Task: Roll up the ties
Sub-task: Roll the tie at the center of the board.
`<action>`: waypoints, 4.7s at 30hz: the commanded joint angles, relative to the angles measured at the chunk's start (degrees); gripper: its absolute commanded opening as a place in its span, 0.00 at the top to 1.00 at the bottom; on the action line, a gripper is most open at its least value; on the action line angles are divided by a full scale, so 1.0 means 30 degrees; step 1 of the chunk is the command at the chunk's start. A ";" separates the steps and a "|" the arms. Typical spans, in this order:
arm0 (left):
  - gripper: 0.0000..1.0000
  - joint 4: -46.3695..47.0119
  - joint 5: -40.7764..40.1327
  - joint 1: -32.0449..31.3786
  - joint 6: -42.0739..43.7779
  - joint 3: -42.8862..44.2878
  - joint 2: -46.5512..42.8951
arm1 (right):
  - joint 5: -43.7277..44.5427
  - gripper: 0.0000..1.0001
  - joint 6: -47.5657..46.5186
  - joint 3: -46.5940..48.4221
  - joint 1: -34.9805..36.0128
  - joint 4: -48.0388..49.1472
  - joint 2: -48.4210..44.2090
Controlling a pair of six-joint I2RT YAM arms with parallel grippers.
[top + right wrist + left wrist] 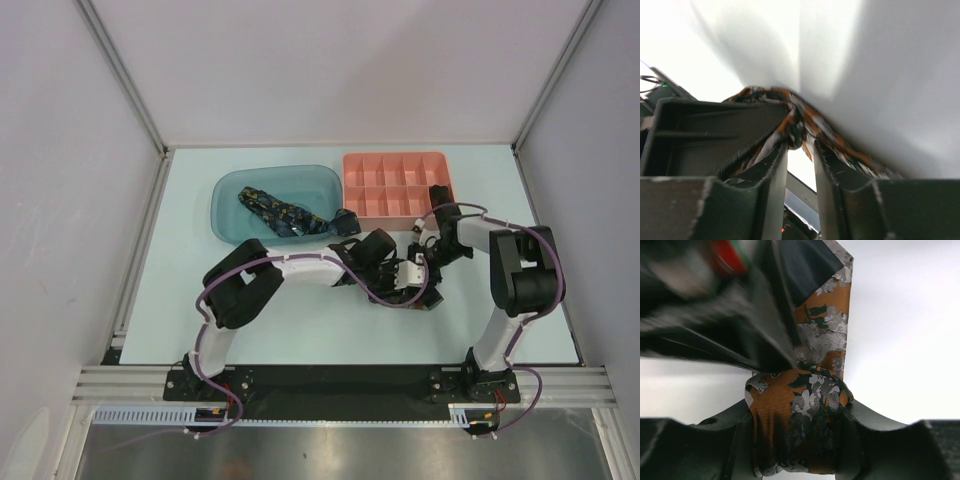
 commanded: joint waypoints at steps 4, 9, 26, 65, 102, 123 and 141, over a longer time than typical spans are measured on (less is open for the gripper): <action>0.77 -0.5085 -0.0936 -0.0251 0.1631 0.0621 0.1588 | -0.3381 0.58 -0.0458 -0.0657 -0.1325 -0.0294 -0.2485; 0.76 -0.5671 -0.0496 -0.0251 0.1134 0.1529 0.2379 | -0.4321 0.57 0.0305 -0.1447 -0.0565 0.0646 -0.2721; 0.76 -0.6024 0.0705 0.0217 0.0196 0.1824 0.2849 | -0.6108 0.54 -0.0430 -0.1887 -0.1151 0.0351 -0.3629; 0.79 -0.5350 -0.1053 0.1653 -0.2618 -0.2336 -0.0753 | -0.4295 0.67 0.2768 -0.2298 0.2367 0.5367 -0.1989; 0.01 -0.0018 0.1907 0.1302 -0.2353 -0.0346 -0.2309 | 0.6869 1.00 0.0745 0.0426 0.1751 -0.0231 -0.0583; 0.80 -0.2126 -0.0228 0.0511 -0.0098 -0.1015 -0.0344 | 0.2189 0.50 0.0069 0.1218 -0.1056 -0.1636 -0.2190; 0.83 -0.2215 -0.0496 0.0482 -0.0655 -0.1340 -0.0256 | 0.1275 0.04 0.2475 -0.2474 -0.2704 0.1845 -0.0760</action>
